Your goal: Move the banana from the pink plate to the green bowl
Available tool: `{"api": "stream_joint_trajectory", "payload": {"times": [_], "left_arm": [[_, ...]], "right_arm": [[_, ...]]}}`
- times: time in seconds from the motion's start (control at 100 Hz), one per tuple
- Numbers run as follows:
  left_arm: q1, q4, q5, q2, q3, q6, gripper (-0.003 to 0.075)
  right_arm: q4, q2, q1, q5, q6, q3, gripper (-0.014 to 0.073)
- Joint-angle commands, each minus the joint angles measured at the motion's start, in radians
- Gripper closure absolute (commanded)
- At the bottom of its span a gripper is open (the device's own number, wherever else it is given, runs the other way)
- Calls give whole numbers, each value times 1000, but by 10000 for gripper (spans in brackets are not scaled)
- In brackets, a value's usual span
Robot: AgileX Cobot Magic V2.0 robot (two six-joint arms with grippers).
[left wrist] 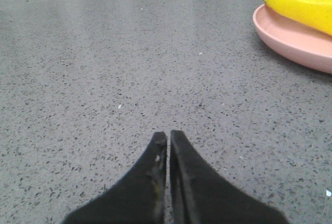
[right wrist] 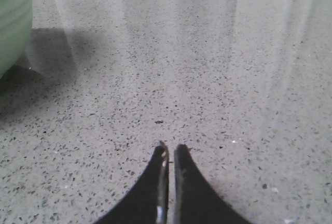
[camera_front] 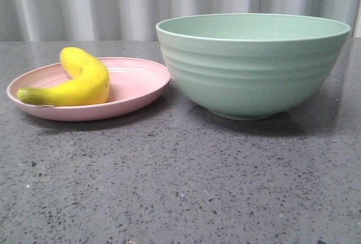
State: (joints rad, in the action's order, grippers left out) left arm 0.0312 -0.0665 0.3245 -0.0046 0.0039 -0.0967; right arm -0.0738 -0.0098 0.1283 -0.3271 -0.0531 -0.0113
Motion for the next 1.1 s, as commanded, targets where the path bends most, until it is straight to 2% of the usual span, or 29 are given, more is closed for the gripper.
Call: {"api": "stream_joint_trajectory", "payload": {"times": [0.0,0.8,1.09], "left_arm": [[-3,-9,-71,-29,9,6,741],[-3,-9,-71,-29,9,6,741],[-3,5,-71,-29,9,6,741]], "right_arm": [[2,-18,6,16,-3,-23,657],[2,-18,6,16,-3,-23,657],[14,-18,6,77,-3,-23,657]]}}
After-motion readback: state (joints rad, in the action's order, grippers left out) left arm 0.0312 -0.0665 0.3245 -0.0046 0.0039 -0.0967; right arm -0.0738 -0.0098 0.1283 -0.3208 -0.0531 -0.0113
